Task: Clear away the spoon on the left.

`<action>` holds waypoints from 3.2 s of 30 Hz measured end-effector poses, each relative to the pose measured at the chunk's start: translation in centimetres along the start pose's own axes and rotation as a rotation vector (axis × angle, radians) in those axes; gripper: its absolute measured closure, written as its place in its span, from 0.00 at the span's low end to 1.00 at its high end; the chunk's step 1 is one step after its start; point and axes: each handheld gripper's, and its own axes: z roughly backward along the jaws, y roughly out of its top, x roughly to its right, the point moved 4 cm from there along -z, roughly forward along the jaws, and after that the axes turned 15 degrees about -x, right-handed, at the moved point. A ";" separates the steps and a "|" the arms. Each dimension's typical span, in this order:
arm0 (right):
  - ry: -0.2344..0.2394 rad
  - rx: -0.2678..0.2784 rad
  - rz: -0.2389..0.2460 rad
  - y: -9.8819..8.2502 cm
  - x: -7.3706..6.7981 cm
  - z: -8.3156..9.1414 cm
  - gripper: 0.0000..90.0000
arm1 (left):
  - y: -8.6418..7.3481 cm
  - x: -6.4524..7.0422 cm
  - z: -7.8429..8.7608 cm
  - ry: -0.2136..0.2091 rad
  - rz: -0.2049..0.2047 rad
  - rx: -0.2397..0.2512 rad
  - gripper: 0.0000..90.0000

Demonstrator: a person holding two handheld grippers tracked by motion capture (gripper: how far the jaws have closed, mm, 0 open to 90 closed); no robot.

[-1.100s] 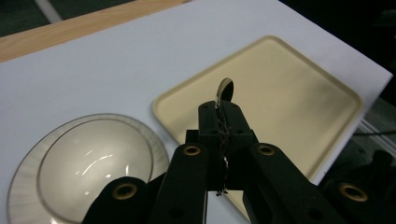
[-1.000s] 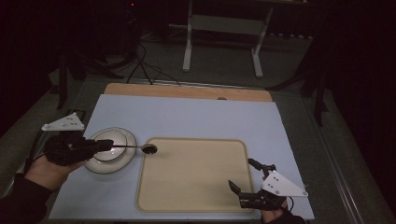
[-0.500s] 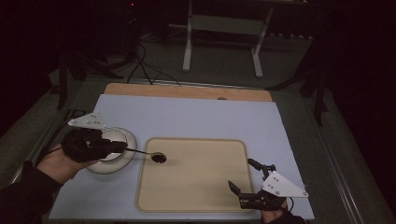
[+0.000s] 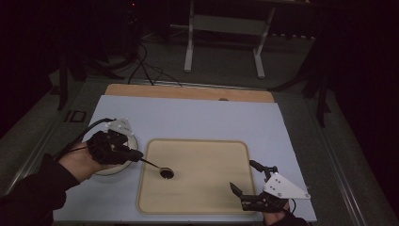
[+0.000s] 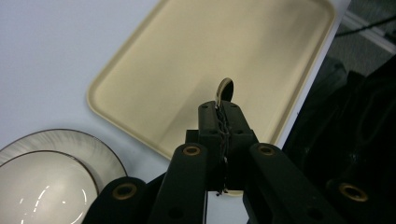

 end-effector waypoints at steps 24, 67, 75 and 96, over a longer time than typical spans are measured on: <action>0.006 0.004 -0.007 -0.1 0.1 0.1 0.11 | 3.9 2.0 -4.1 -0.068 -0.100 -0.244 1.00; 0.009 0.003 -0.012 -0.2 0.3 0.2 0.11 | 9.3 -2.5 -10.5 -0.180 0.012 -0.130 0.94; 0.008 0.005 -0.015 -0.2 0.4 0.2 0.11 | 9.8 -3.5 -12.1 -0.187 0.045 -0.069 0.93; 0.013 0.003 -0.025 -0.3 0.5 0.1 0.11 | 10.0 -5.4 -16.5 -0.196 0.157 0.061 0.93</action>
